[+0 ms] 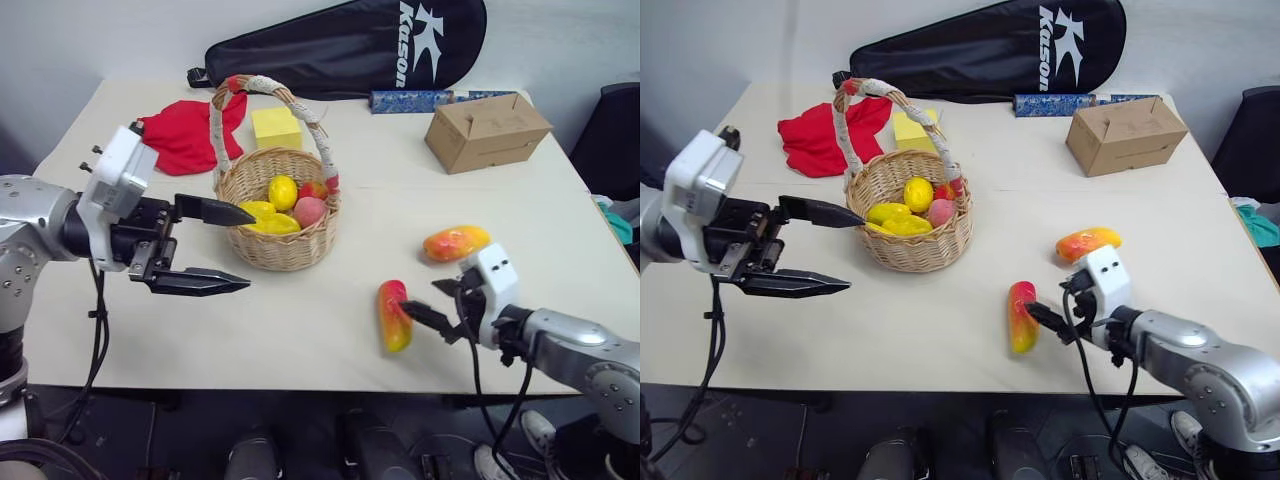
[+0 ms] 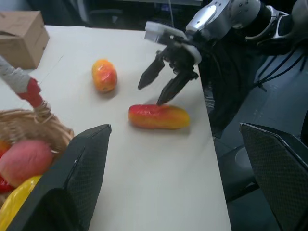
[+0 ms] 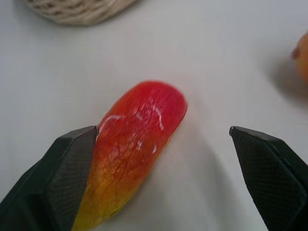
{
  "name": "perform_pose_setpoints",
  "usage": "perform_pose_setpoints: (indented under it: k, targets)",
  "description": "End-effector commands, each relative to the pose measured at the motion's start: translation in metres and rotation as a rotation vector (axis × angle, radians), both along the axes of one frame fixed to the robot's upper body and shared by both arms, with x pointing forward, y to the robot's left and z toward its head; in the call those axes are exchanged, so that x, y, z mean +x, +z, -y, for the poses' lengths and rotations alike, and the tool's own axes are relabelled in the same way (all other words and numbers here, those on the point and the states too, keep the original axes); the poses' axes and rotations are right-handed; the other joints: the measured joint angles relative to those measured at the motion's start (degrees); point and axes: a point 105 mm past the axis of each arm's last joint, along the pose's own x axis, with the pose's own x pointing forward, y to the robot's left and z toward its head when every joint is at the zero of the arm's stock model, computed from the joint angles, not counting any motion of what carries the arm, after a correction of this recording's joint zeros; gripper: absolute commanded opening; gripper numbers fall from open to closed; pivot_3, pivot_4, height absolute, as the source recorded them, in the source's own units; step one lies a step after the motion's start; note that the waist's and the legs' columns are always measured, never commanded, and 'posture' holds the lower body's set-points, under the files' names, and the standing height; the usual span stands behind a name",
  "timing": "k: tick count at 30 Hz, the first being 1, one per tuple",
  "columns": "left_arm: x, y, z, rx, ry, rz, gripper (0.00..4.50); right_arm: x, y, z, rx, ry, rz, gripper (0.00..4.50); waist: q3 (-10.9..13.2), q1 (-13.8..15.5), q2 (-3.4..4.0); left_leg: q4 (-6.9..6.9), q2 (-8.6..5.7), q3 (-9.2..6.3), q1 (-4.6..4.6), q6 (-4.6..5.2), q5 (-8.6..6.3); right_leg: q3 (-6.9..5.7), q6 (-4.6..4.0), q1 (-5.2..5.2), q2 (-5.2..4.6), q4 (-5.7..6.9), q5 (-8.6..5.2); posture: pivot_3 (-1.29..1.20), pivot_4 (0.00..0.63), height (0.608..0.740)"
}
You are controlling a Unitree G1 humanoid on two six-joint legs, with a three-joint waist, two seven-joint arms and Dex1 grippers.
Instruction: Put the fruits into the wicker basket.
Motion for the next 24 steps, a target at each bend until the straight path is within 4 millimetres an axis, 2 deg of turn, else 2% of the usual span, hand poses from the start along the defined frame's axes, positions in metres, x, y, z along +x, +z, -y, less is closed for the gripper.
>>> perform_pose_setpoints:
  k: [1,6,9,11,15,16,20,24]
  targets:
    - [0.004,0.003,0.002,0.007,-0.004,0.049,4.48,-0.008,-0.010,-0.012,0.050,0.029,-0.047,4.50,0.01,-0.19,0.01,-0.04,0.00,0.04,0.00,0.00,0.00,0.02,0.00,-0.02,0.00,-0.01,0.00,0.00,0.150,0.740]
    - [0.005,0.002,0.004,0.006,-0.015,0.057,4.48,-0.005,-0.029,-0.016,0.032,0.038,-0.097,4.50,0.00,-0.11,0.00,-0.04,0.02,0.03,0.02,-0.01,0.00,0.01,0.00,0.01,0.03,-0.04,0.00,0.00,0.150,0.740]
    - [0.008,0.002,0.002,0.004,0.005,0.056,4.50,0.001,-0.028,-0.019,0.035,0.066,-0.085,3.89,0.00,-0.07,0.00,-0.02,-0.01,0.02,0.04,0.02,0.00,0.01,0.04,0.06,0.01,-0.08,0.02,0.00,0.150,0.740]
    - [0.012,0.003,-0.001,0.002,0.027,0.061,4.50,0.001,-0.024,-0.022,0.043,0.105,-0.074,3.23,0.00,-0.01,-0.01,-0.02,-0.01,0.02,0.04,0.04,0.00,0.00,0.05,0.08,0.01,-0.11,0.03,0.00,0.150,0.740]
    - [0.015,0.005,-0.006,-0.006,0.066,0.065,4.50,-0.004,-0.009,-0.030,0.096,0.210,-0.058,1.99,0.00,0.07,-0.01,-0.01,-0.02,0.01,0.04,0.06,-0.01,0.00,0.06,0.08,-0.01,-0.13,0.03,0.00,0.150,0.740]
    - [0.015,0.005,-0.008,-0.007,0.077,0.065,4.50,-0.006,-0.004,-0.031,0.113,0.234,-0.055,1.83,0.00,0.07,-0.01,-0.01,-0.02,0.01,0.02,0.07,-0.02,0.00,0.06,0.07,-0.01,-0.15,0.03,0.00,0.150,0.740]
    - [0.015,0.002,-0.028,-0.007,0.168,0.053,4.50,-0.010,0.019,-0.037,0.180,0.370,-0.016,1.77,0.02,-0.42,0.03,-0.10,0.00,0.05,0.01,0.08,-0.03,0.02,0.06,0.03,0.00,-0.19,0.03,0.00,0.150,0.740]
    - [0.009,0.006,-0.052,-0.011,0.267,0.048,4.50,-0.014,0.059,-0.056,0.201,0.584,0.085,1.77,0.03,-1.41,0.01,-0.14,0.07,0.01,0.01,0.03,0.00,-0.02,0.05,-0.01,0.04,-0.16,0.03,0.00,0.150,0.740]
